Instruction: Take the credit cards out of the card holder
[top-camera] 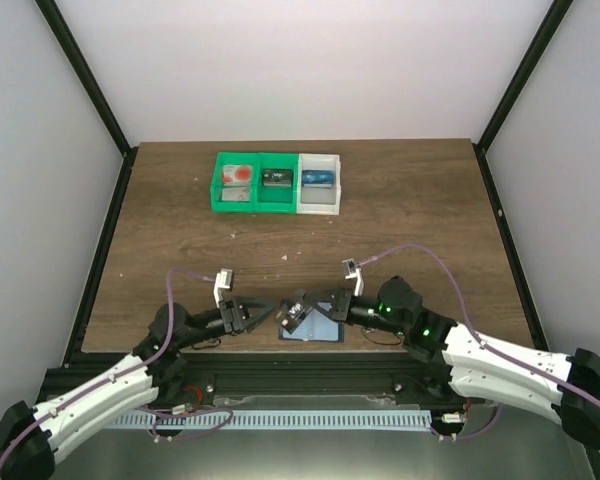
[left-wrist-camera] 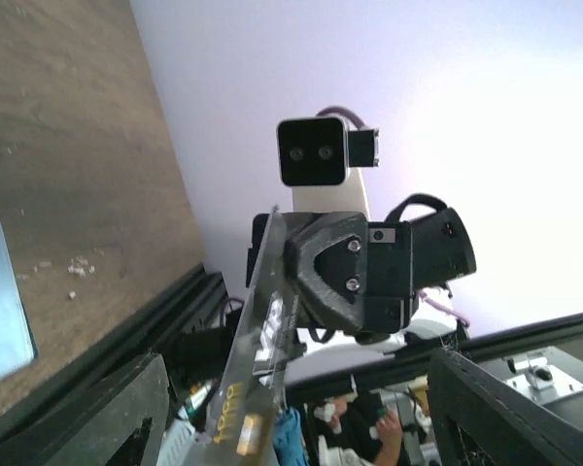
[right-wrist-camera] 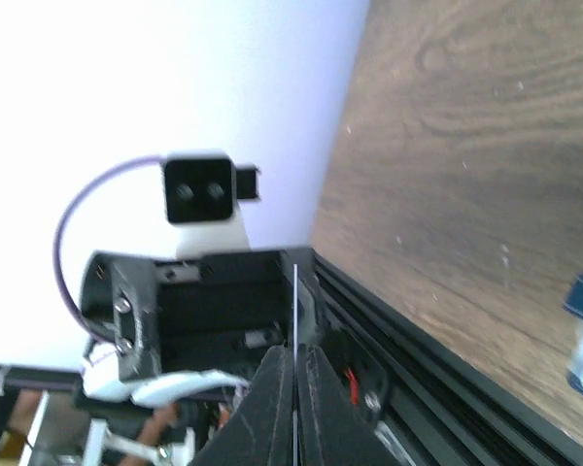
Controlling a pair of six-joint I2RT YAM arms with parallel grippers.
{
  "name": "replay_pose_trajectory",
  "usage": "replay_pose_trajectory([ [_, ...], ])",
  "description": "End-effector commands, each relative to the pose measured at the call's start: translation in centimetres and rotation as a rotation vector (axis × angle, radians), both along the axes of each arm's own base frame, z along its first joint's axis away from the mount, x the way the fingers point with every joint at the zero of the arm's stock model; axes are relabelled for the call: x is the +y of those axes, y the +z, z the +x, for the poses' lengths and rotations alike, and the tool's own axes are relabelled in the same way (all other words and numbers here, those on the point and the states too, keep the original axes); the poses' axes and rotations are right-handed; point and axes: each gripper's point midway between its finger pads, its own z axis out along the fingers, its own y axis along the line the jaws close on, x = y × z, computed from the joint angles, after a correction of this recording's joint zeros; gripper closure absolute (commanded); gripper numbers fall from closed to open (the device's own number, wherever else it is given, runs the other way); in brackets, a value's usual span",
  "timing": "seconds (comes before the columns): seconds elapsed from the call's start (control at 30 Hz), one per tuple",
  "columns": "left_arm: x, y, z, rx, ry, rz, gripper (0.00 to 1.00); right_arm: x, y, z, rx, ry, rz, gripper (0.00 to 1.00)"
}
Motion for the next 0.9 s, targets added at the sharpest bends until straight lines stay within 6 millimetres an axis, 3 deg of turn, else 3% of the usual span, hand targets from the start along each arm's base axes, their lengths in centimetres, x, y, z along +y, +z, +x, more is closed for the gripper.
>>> replay_pose_trajectory([
  [0.0, 1.0, 1.2, 1.7, 0.026, 0.113, -0.086, 0.23, -0.5, 5.2, 3.5, 0.022, -0.197, 0.209, 1.0],
  [0.13, 1.1, 1.7, 2.0, 0.029, 0.128, -0.118, 0.21, -0.8, 6.6, 5.3, 0.022, -0.291, 0.264, 1.0],
  [0.33, 1.5, 3.1, 2.4, 0.026, 0.155, -0.182, 0.24, -0.4, 6.1, 6.7, 0.067, -0.35, 0.295, 1.0],
  [0.5, 1.0, 3.6, 3.3, 0.02, 0.178, -0.148, 0.28, -0.4, 5.4, 7.1, 0.135, -0.371, 0.358, 1.0],
  [0.7, 0.5, 4.2, 3.8, 0.029, 0.178, -0.153, 0.3, -0.2, 6.5, 7.6, 0.119, -0.382, 0.373, 1.0],
  [0.87, 0.0, 5.4, 3.7, 0.008, 0.15, -0.176, 0.46, 0.0, 5.8, 7.7, 0.143, -0.382, 0.358, 0.99],
])
